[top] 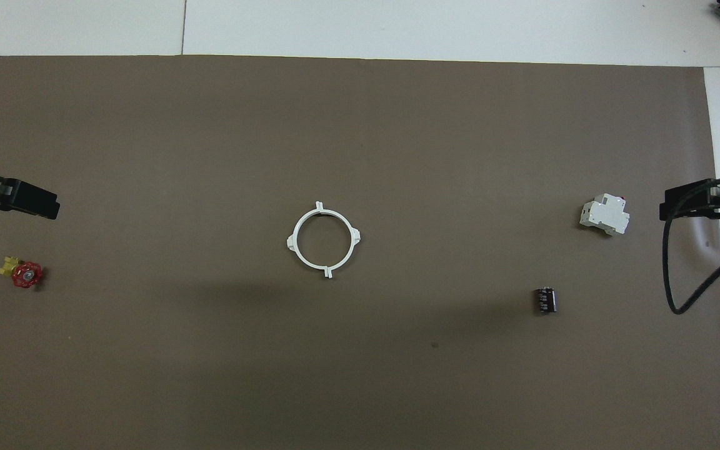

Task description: Assemble drain pipe with both arms

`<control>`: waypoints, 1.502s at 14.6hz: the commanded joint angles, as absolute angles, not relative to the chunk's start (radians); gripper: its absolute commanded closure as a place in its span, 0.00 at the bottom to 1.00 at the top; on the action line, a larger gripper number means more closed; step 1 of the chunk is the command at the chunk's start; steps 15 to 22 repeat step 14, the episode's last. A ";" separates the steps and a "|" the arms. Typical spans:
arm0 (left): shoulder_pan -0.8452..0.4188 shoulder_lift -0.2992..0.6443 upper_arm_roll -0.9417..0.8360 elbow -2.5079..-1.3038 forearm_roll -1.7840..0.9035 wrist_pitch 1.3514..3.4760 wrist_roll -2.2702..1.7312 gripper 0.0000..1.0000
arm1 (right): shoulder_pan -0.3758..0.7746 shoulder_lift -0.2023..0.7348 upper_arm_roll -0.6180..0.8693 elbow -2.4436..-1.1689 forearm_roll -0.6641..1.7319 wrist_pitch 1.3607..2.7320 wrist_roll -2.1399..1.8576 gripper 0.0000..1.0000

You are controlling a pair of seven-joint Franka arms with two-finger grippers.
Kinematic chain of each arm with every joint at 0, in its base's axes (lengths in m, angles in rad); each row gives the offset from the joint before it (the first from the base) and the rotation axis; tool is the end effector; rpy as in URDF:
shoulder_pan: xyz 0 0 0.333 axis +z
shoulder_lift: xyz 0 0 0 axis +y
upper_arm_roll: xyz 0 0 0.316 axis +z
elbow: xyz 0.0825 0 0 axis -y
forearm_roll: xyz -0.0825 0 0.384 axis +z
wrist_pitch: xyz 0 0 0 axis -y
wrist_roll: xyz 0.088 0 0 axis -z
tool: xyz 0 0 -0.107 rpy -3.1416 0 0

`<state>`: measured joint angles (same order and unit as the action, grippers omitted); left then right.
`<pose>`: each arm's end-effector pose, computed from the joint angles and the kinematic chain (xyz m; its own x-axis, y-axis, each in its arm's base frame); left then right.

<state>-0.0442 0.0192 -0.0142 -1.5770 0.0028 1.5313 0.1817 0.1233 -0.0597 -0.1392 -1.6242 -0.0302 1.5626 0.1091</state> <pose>0.5545 -0.0320 0.6076 0.9692 -0.2376 -0.0642 -0.2375 -0.9713 0.0092 0.5348 -0.0141 0.6308 0.9922 -0.1246 -0.0001 -0.1246 -0.9920 0.0221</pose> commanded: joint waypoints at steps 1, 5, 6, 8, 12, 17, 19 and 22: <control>-0.032 0.021 -0.012 -1.551 -0.037 1.504 0.164 0.00 | 0.120 -0.077 -0.133 -1.640 -0.043 1.580 0.104 0.00; -0.032 -0.038 -0.012 -1.607 -0.034 1.454 0.130 0.00 | 0.120 -0.077 -0.132 -1.641 -0.043 1.580 0.104 0.00; -0.032 -0.031 -0.011 -1.605 -0.026 1.488 0.130 0.00 | 0.120 -0.077 -0.133 -1.640 -0.043 1.580 0.104 0.00; -0.031 -0.026 -0.011 -1.602 -0.025 1.517 0.127 0.00 | 0.120 -0.077 -0.132 -1.641 -0.043 1.580 0.104 0.00; -0.029 0.000 -0.009 -1.559 -0.008 1.509 0.127 0.00 | 0.120 -0.077 -0.132 -1.640 -0.044 1.580 0.104 0.00; -0.029 0.000 -0.009 -1.560 -0.003 1.508 0.127 0.00 | 0.120 -0.077 -0.133 -1.641 -0.043 1.580 0.104 0.00; -0.029 0.000 -0.009 -1.560 -0.003 1.508 0.127 0.00 | 0.120 -0.077 -0.133 -1.641 -0.043 1.580 0.104 0.00; -0.029 0.000 -0.009 -1.560 -0.003 1.508 0.127 0.00 | 0.120 -0.077 -0.133 -1.641 -0.043 1.580 0.104 0.00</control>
